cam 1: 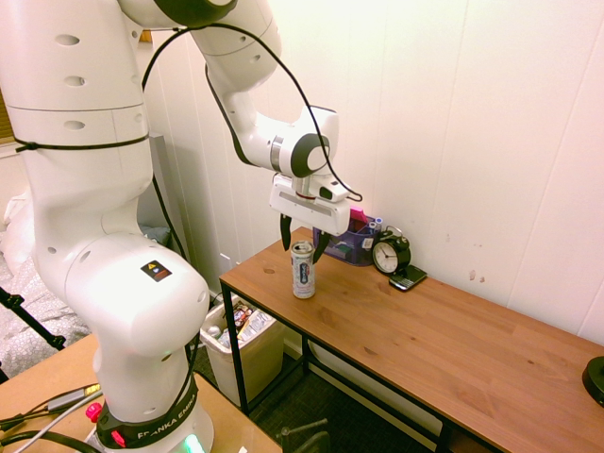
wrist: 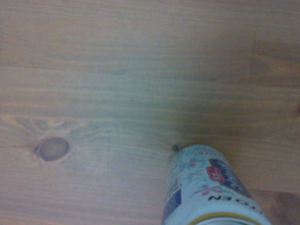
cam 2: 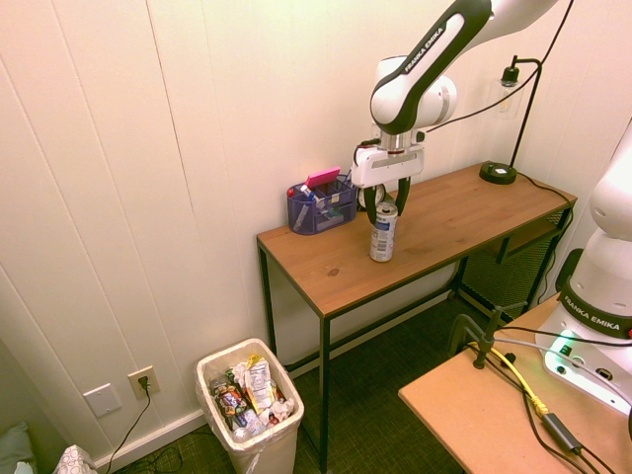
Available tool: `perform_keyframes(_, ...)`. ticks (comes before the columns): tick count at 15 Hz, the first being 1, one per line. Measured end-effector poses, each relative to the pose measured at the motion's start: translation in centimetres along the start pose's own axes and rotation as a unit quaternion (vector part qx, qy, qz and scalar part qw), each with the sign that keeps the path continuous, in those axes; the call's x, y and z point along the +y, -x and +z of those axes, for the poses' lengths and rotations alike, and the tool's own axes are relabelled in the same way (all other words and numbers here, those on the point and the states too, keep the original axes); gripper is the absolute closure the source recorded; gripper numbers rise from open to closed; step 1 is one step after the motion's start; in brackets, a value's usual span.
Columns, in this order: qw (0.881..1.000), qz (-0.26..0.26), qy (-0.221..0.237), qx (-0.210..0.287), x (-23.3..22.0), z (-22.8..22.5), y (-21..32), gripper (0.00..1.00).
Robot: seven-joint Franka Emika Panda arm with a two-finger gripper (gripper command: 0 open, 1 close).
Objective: Throw the can in the trash bin
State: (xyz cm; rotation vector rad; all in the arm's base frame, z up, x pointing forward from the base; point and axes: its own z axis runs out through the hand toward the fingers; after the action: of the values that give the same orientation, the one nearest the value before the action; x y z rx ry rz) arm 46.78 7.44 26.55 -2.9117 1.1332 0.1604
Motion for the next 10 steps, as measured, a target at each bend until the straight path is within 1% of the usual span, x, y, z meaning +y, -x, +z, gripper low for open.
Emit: perform_keyframes(10, 1.0, 0.003, -0.007, 0.005, 0.31, -0.71, -1.11, 1.0)
